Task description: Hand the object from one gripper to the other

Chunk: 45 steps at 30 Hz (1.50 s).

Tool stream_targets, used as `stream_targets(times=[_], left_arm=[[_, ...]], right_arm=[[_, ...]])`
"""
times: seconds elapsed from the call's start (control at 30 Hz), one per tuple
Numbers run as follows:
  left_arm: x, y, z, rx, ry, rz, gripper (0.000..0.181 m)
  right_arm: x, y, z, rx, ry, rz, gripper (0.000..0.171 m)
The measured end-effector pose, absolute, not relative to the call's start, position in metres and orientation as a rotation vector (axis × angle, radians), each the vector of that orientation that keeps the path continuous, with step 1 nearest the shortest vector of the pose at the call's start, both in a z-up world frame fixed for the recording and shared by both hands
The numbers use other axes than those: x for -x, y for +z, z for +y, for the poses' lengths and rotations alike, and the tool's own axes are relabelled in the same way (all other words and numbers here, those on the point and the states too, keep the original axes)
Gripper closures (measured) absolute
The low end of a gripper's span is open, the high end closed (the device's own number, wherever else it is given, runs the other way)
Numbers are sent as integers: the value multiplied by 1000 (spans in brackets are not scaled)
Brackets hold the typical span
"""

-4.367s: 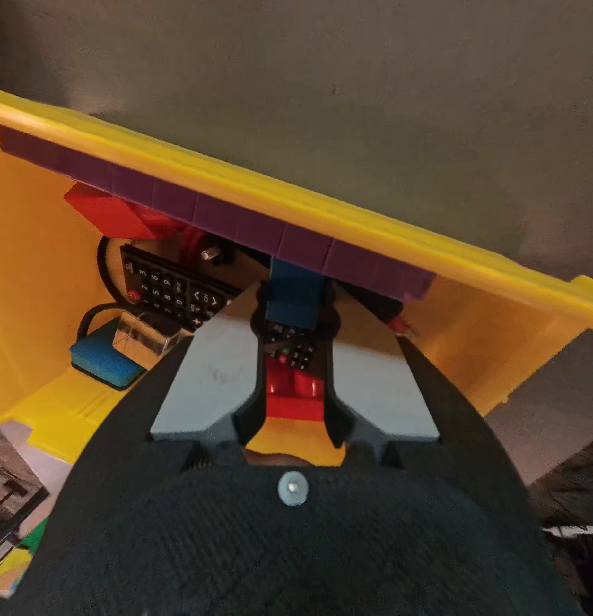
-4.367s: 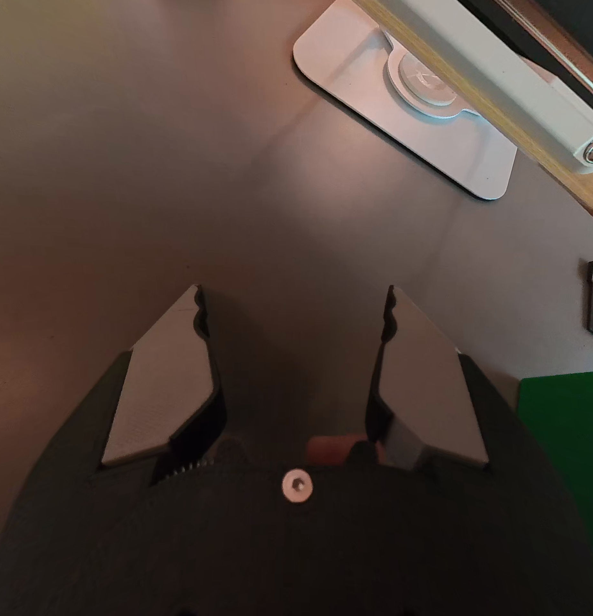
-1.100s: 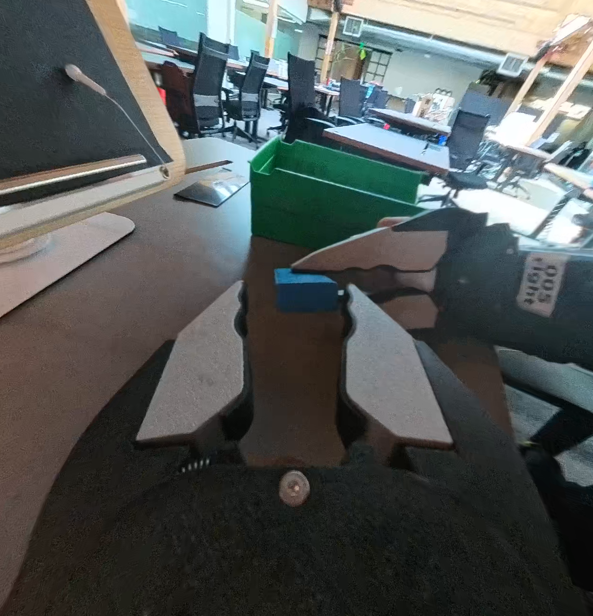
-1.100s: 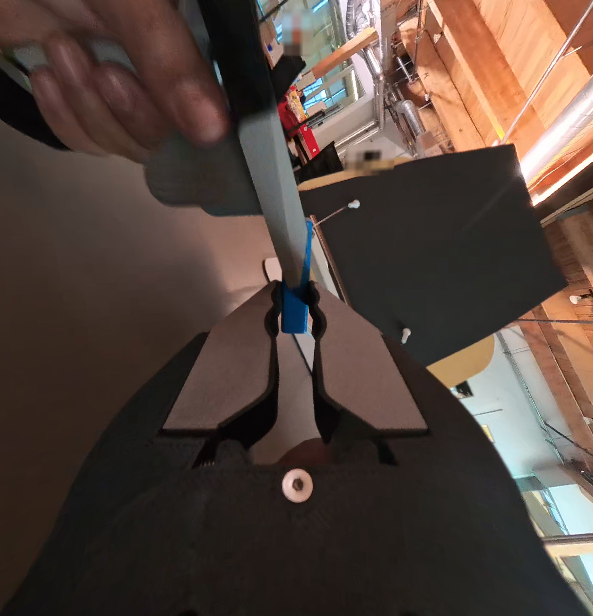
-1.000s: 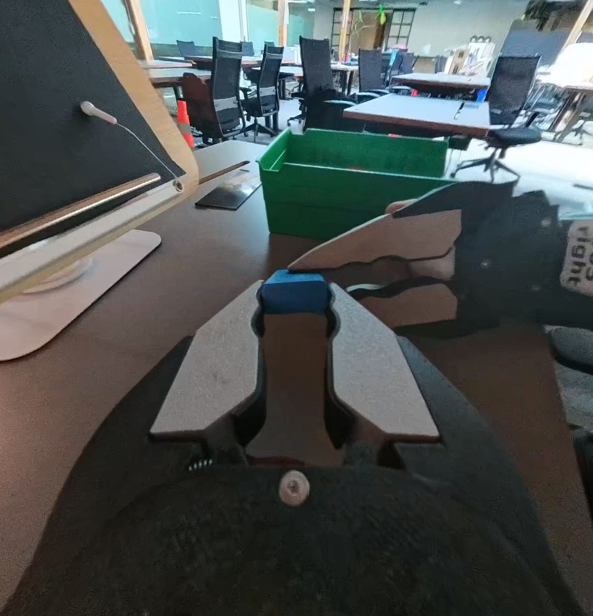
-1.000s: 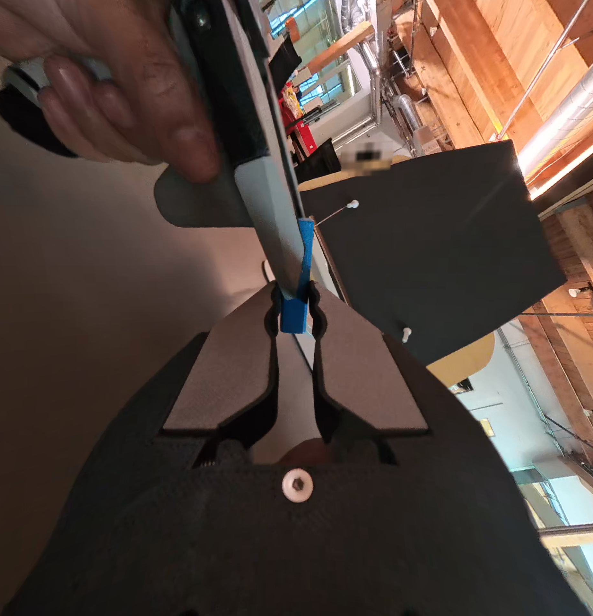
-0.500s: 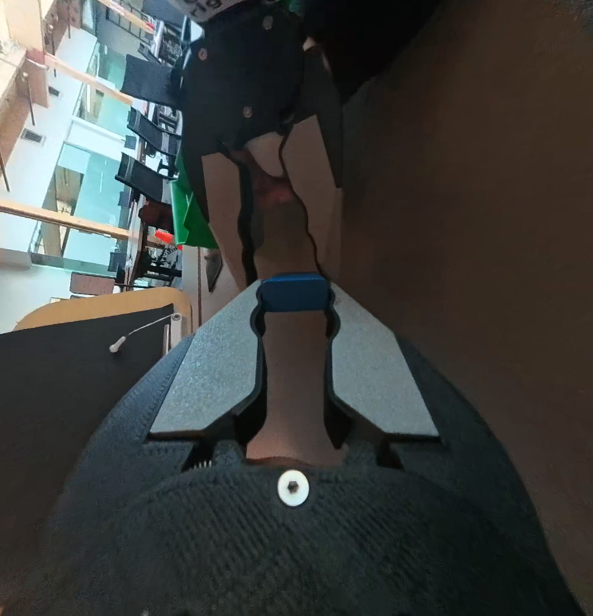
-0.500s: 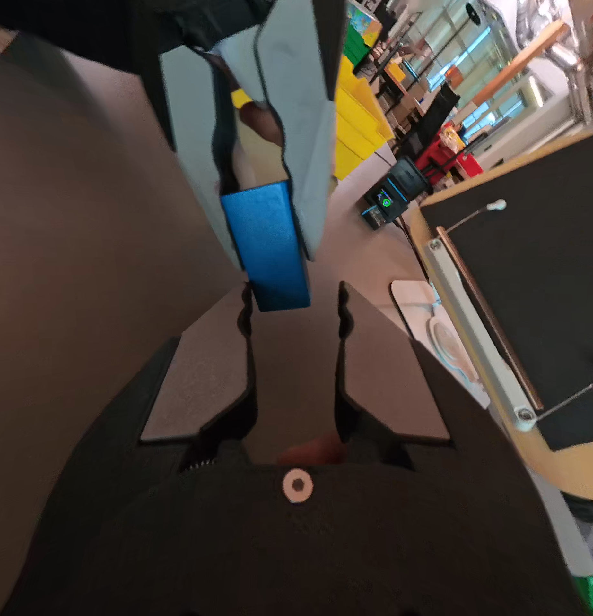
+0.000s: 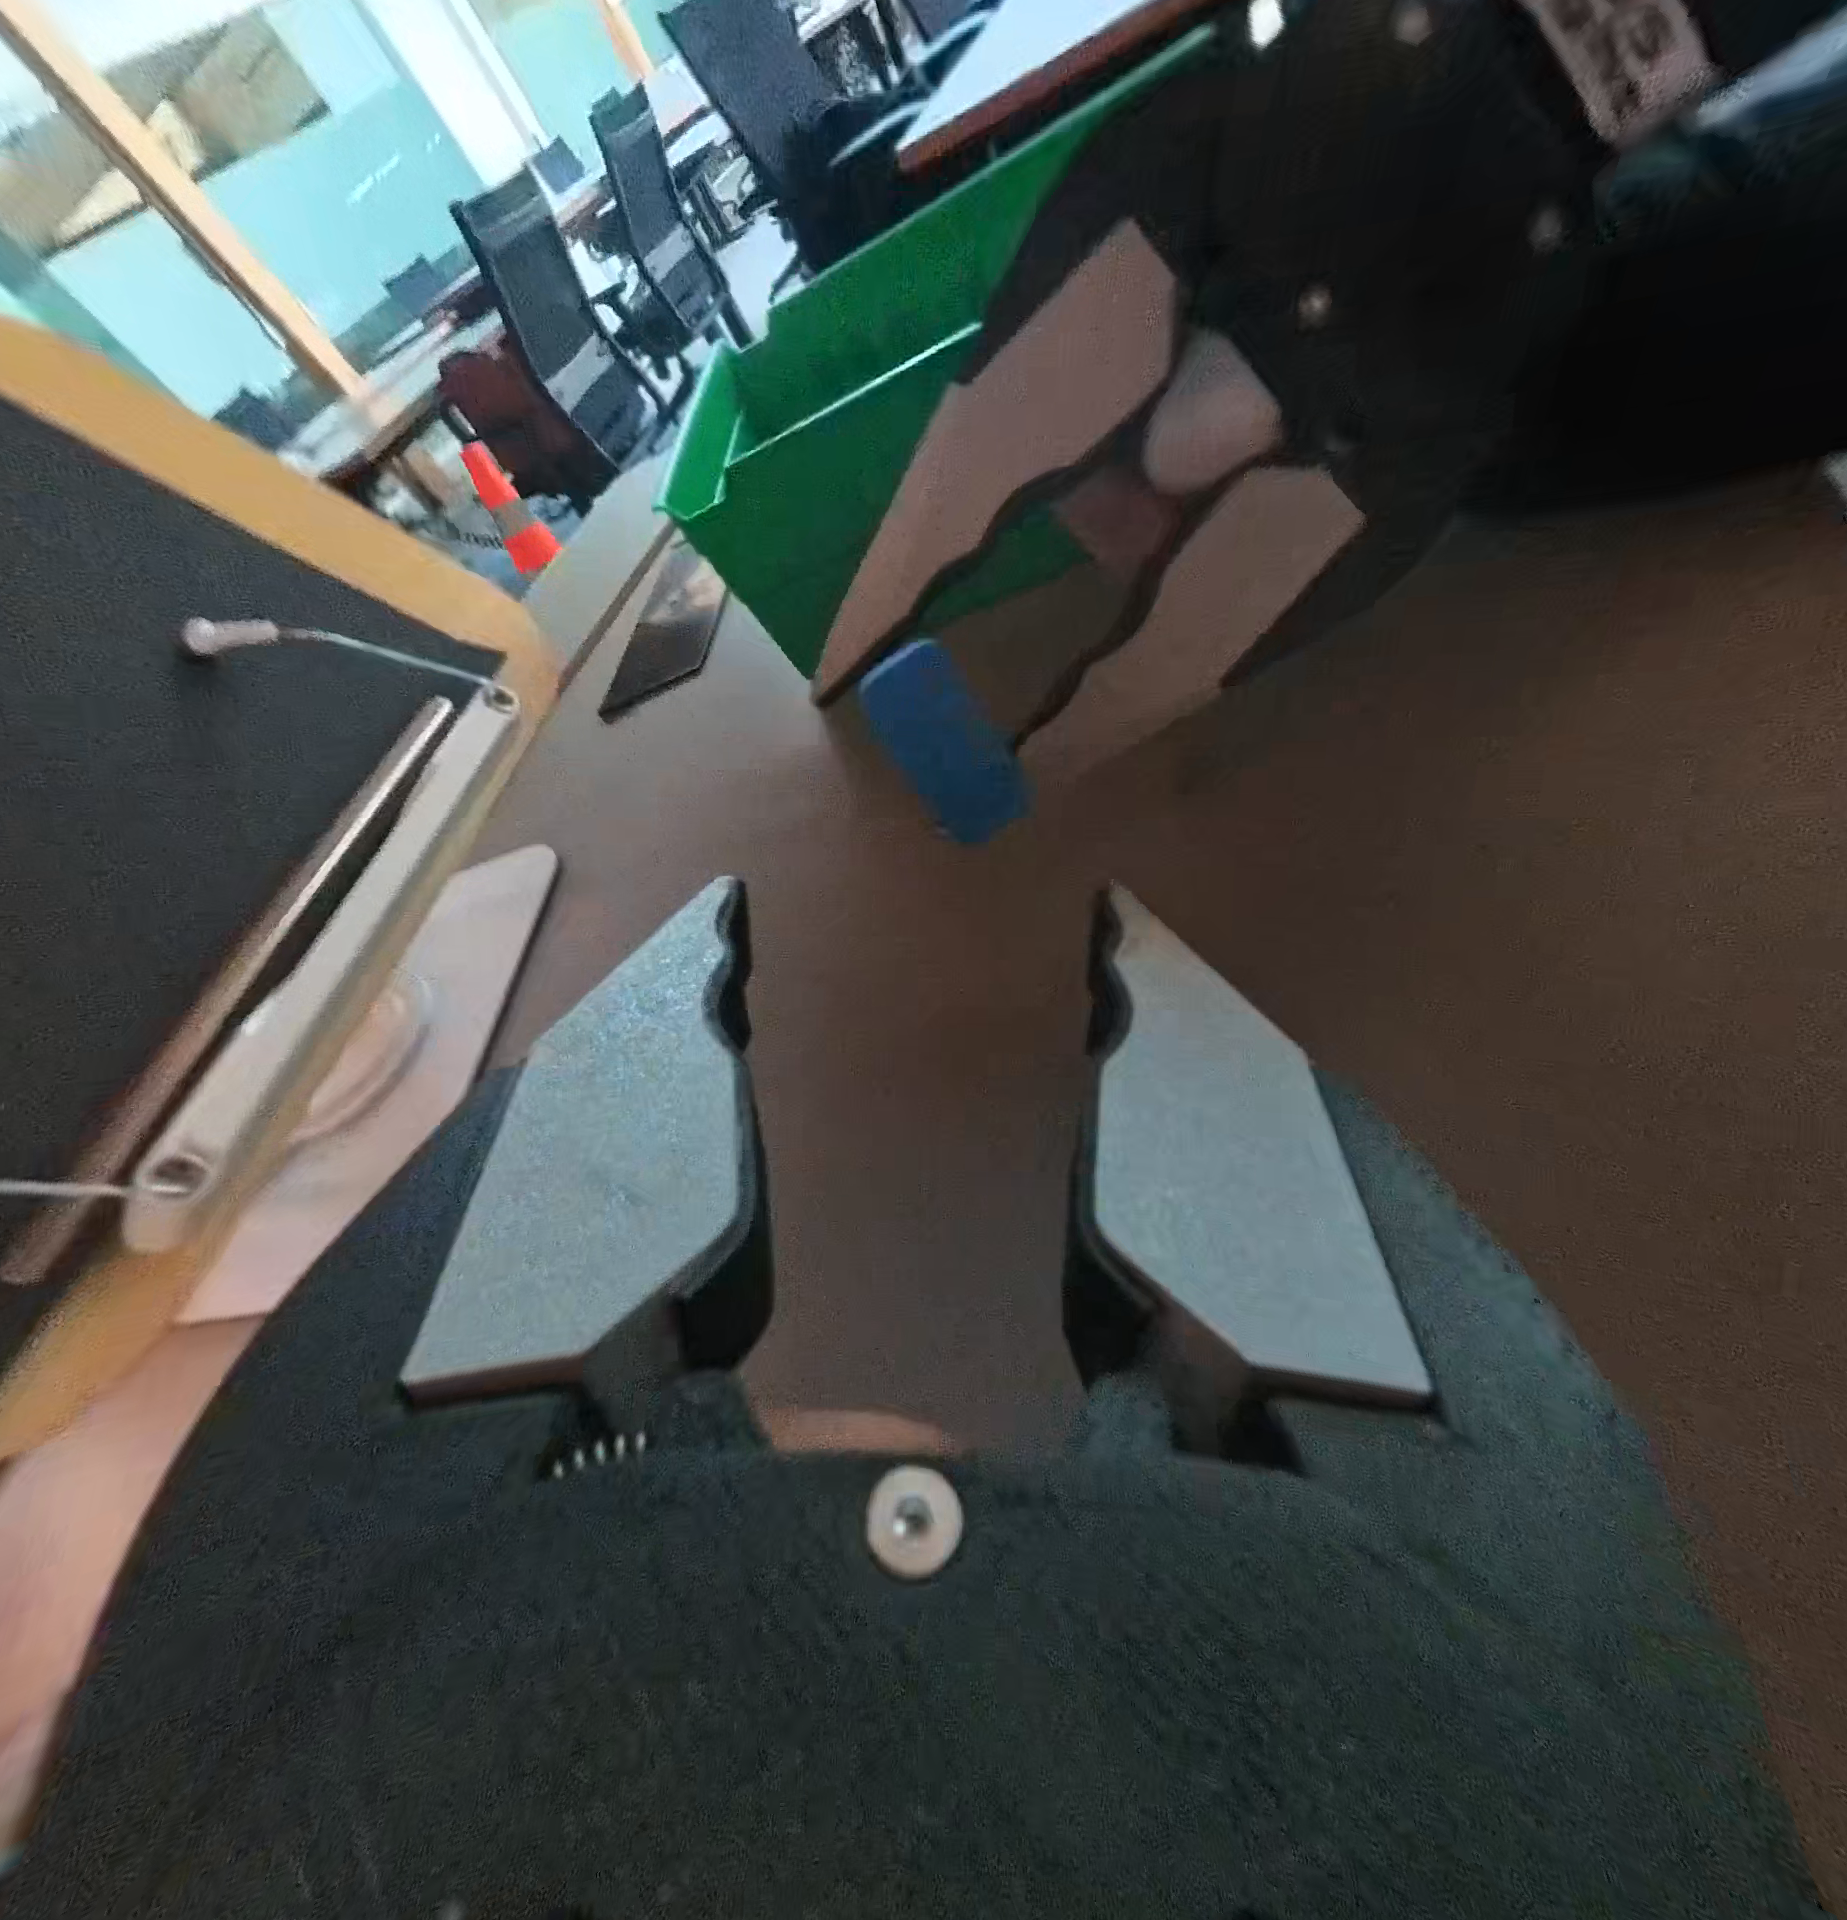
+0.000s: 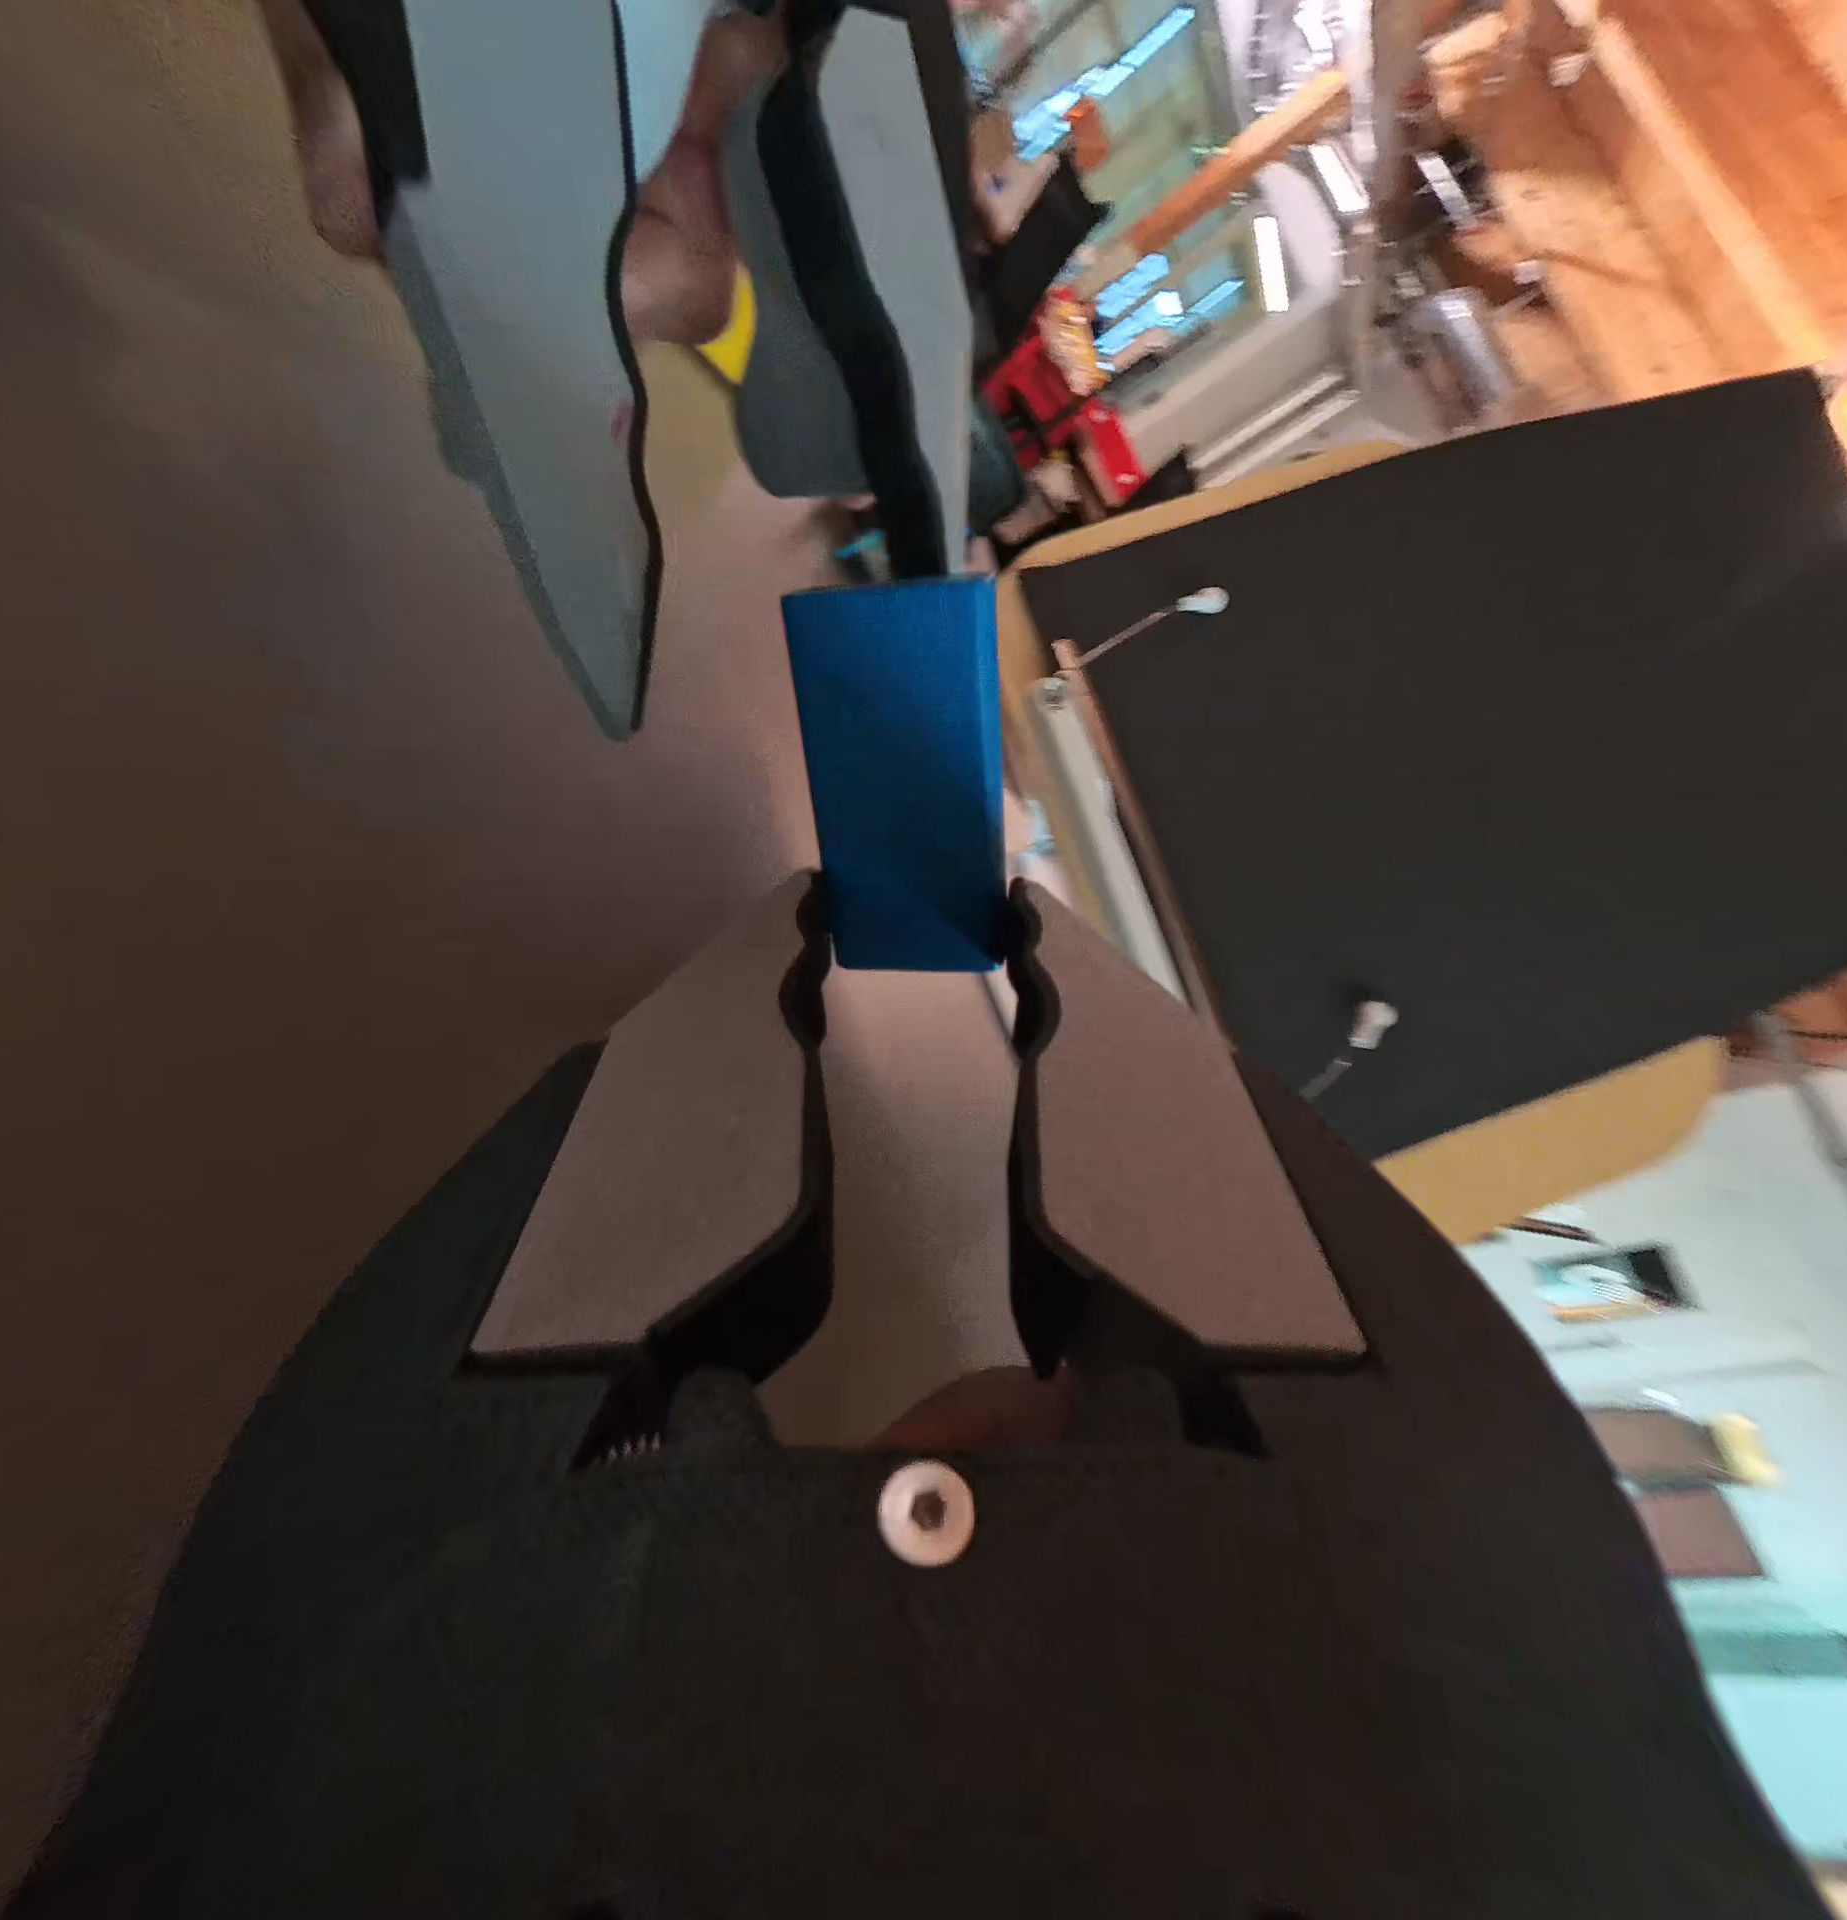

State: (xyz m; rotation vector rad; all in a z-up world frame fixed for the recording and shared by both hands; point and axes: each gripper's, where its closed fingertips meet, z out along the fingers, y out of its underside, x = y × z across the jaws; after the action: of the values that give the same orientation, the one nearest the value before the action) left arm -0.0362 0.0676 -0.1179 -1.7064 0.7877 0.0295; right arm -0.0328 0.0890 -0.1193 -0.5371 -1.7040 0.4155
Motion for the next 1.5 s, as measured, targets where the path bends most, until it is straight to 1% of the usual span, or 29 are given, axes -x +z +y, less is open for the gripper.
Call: stream_targets(times=[0.1, 0.2, 0.3, 0.5, 0.6, 0.77, 0.83, 0.87, 0.97, 1.03, 1.07, 1.13, 1.17, 1.23, 1.27, 1.37, 1.47, 1.5], left_arm=[[37, -103, 72, 1738, -236, 549, 116], [36, -93, 72, 1712, -330, 454, 140], [32, -97, 71, 1720, -263, 502, 168], [36, -111, 66, 1661, 239, 821, 168], [29, -115, 60, 1588, 392, 980, 168], [22, -131, 52, 1493, 579, 1215, 168], [21, -137, 50, 1472, 656, 1282, 168], [21, -139, 50, 1465, 686, 1302, 168], [27, -140, 56, 1494, 722, 1233, 168], [32, -131, 64, 1569, 569, 1006, 162], [35, -128, 68, 1650, 436, 860, 152], [37, -128, 73, 1779, 182, 666, 121], [42, -125, 76, 1804, 91, 554, 119], [38, -122, 76, 1839, -193, 398, 118], [38, -120, 76, 1847, -327, 319, 121], [36, -111, 72, 1791, -692, 135, 140], [39, -109, 71, 1753, -884, 48, 149], [39, -112, 71, 1762, -902, 48, 149]], right_arm=[[36, -107, 98, 471, 213, -1590, 141], [40, -106, 98, 438, 84, -1539, 141], [43, -109, 93, 445, 64, -1532, 142], [44, -120, 90, 501, 194, -1593, 143], [43, -124, 88, 541, 295, -1639, 145], [41, -134, 78, 503, 326, -1705, 142], [42, -142, 73, 477, 312, -1745, 150], [42, -146, 71, 461, 296, -1764, 158], [45, -151, 75, 451, 221, -1770, 159], [48, -144, 85, 492, 183, -1719, 159], [49, -140, 92, 511, 143, -1684, 159], [50, -132, 104, 510, 47, -1618, 159], [49, -128, 107, 500, 6, -1591, 160], [49, -121, 109, 465, -68, -1538, 160], [49, -117, 109, 447, -98, -1511, 160], [49, -109, 110, 411, -176, -1450, 160], [50, -110, 107, 376, -212, -1442, 160], [51, -110, 105, 371, -215, -1438, 160]])
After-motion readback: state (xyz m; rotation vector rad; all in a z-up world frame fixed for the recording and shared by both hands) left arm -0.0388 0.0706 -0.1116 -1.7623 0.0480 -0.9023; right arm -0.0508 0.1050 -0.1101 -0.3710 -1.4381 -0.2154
